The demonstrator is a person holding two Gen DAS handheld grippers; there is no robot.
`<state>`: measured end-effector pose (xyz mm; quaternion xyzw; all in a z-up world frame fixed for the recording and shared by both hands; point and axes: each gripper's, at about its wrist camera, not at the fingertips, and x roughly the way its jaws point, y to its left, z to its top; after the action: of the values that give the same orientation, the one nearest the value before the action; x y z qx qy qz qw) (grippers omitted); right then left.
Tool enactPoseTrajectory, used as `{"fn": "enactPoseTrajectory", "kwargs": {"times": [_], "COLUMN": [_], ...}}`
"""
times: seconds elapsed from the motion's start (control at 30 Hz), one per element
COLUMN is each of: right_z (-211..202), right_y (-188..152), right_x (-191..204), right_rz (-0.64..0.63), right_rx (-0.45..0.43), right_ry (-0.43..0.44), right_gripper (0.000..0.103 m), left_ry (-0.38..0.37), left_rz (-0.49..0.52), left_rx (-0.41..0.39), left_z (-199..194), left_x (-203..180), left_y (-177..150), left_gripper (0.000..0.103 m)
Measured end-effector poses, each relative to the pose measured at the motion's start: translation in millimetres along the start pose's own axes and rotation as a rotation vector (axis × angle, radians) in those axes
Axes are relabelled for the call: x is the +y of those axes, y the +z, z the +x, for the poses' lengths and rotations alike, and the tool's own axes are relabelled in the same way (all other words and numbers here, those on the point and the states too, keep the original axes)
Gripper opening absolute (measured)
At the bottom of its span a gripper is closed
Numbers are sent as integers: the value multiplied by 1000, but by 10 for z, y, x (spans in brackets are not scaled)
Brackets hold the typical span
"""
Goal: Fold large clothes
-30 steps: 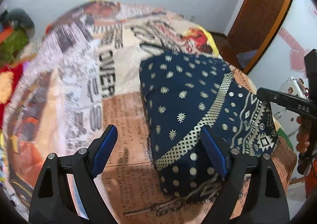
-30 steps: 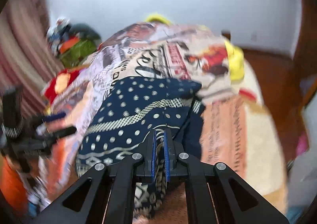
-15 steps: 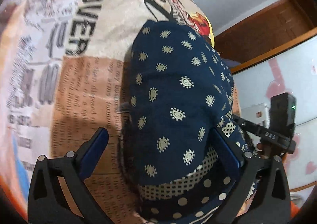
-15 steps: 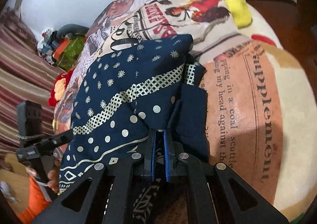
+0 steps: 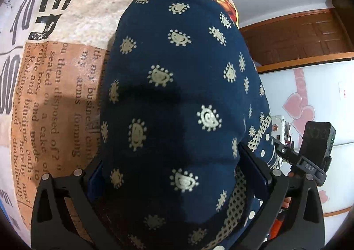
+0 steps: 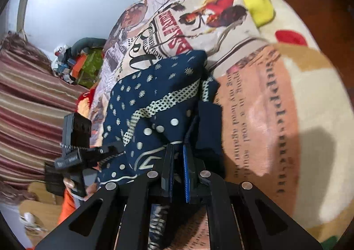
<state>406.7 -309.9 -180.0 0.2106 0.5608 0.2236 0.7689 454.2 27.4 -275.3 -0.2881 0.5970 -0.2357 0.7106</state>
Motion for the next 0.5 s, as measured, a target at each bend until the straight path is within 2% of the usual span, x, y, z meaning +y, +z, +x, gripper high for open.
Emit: {"fn": "enactPoseTrajectory", "kwargs": {"times": [0.1,0.23,0.37,0.4,0.5], "right_z": [-22,42,-10,-25,23], "right_y": [8,-23,-15,-5,61], "right_x": [-101,-323,-273,-249,-204], "right_rz": [11,125,119,104,15], "right_rx": [2,42,17,6,10], "right_ry": [-34,68,91,65,-83], "right_gripper": [4,4,4,4,4], "left_ry": [-9,-23,-23,-19,-9], "left_rz": [9,2,16,19,25], "left_rx": [-22,-40,-72,-79,-96], "left_z": [-18,-78,-175,-194,-253], "left_x": [-22,-17,-61,-80,-102], "left_y": [-22,-96,-241,-286,-404], "left_gripper": [95,85,74,71,66]}}
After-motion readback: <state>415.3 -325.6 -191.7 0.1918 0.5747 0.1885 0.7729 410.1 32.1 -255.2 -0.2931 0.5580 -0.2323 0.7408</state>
